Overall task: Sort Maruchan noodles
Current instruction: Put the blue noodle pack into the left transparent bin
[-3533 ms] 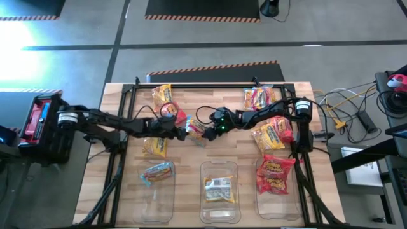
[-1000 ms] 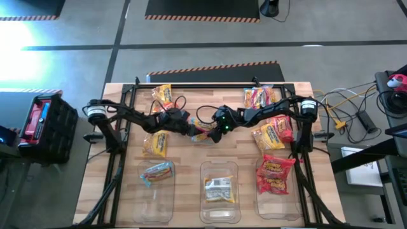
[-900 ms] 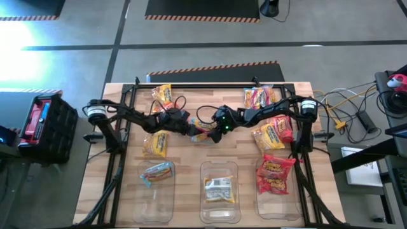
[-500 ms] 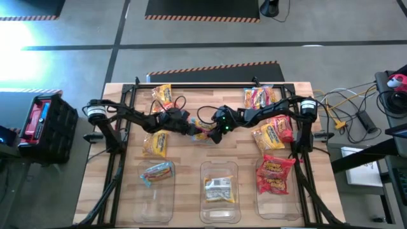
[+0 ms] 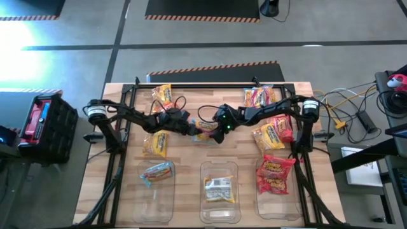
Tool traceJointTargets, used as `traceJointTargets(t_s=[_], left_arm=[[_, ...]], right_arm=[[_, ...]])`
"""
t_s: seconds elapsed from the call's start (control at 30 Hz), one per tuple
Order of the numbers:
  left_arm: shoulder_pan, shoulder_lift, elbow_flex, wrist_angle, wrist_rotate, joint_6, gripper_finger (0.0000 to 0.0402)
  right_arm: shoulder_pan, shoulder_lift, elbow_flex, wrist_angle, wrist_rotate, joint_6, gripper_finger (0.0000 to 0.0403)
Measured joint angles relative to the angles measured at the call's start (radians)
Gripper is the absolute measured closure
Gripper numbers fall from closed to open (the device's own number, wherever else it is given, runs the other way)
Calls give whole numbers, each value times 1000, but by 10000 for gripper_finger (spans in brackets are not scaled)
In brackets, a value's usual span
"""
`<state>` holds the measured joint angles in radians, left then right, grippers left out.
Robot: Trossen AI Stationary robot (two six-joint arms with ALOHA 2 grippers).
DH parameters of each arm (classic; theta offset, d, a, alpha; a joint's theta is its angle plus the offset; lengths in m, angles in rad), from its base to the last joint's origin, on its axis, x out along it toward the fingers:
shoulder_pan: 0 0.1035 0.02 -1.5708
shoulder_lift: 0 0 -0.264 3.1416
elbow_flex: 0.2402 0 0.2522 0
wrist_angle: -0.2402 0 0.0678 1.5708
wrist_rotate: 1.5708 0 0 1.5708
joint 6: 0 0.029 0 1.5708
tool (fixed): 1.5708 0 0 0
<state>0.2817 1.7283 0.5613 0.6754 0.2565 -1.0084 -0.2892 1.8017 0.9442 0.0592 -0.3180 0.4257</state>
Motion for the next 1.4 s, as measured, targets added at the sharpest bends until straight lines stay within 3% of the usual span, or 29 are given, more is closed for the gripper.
traceJointTargets(t_s=[0.37,0.57,0.97,1.17,1.4], left_arm=[[1,-1,0,2,1,0,294],[1,-1,0,16,0,0,322],[2,-29,-1,25,52,1,327],[2,-116,-21,-4,110,42,326],[-3,-330,-73,-206,128,107,326]], right_arm=[[-40,-137,-5,-171,37,-42,200],[-39,-144,-4,-173,38,-44,200],[-41,-145,-4,-297,32,-82,200],[-45,-148,-4,-362,32,-85,200],[-47,-219,-3,-381,81,-106,200]])
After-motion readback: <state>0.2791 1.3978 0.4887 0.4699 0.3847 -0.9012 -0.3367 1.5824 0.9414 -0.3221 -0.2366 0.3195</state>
